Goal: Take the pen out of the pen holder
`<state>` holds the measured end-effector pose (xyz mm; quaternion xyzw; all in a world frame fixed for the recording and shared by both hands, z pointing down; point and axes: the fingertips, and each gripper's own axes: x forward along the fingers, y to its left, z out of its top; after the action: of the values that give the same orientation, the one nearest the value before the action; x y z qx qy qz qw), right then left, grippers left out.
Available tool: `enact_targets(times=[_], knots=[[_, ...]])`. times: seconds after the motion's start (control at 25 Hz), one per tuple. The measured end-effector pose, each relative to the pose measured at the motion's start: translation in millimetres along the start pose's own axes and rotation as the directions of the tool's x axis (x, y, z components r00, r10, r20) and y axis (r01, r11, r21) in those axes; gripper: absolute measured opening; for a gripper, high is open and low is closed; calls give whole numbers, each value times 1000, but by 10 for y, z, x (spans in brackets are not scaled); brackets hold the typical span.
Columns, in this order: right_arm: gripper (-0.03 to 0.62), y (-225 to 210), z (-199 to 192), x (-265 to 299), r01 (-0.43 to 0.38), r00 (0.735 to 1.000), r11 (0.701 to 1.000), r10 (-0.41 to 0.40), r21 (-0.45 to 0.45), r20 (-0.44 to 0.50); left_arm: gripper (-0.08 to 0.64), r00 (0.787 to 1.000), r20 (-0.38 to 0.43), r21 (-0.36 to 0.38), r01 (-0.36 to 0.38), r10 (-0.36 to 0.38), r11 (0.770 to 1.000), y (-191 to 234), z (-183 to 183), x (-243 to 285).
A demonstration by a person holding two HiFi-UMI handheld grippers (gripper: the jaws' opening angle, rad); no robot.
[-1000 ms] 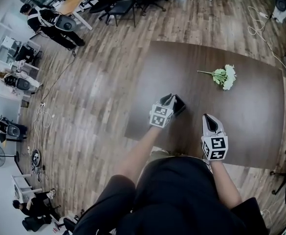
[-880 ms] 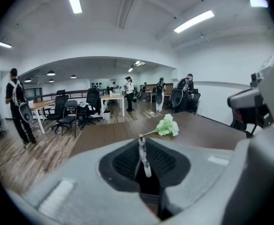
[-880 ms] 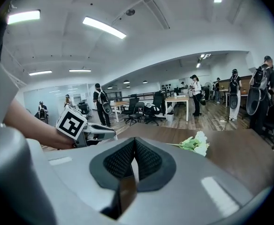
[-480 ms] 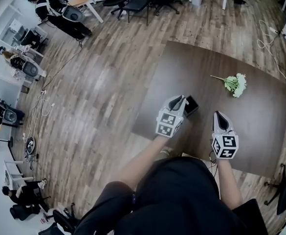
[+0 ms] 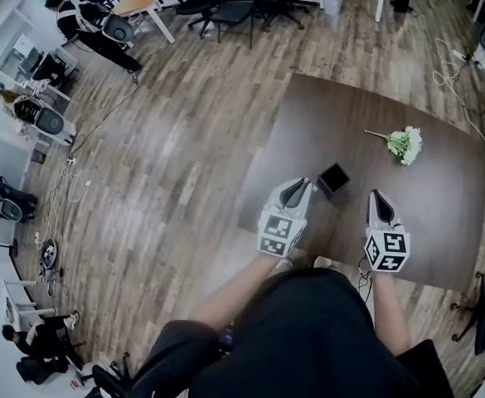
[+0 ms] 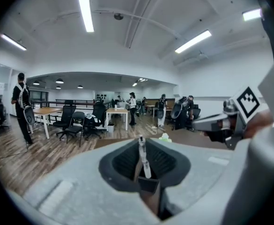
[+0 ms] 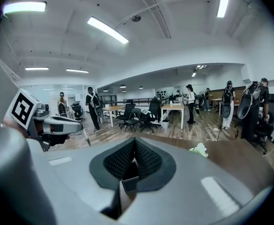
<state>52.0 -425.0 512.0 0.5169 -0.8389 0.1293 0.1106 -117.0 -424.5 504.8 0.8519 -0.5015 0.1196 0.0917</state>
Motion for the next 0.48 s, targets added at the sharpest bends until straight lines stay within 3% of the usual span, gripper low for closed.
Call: enact_targets(times=[0.48], knots=[[2,178,60,-301,69,997,997,-68,-20,39,48,997,70,-55,17,-13,998,101,17,-353]])
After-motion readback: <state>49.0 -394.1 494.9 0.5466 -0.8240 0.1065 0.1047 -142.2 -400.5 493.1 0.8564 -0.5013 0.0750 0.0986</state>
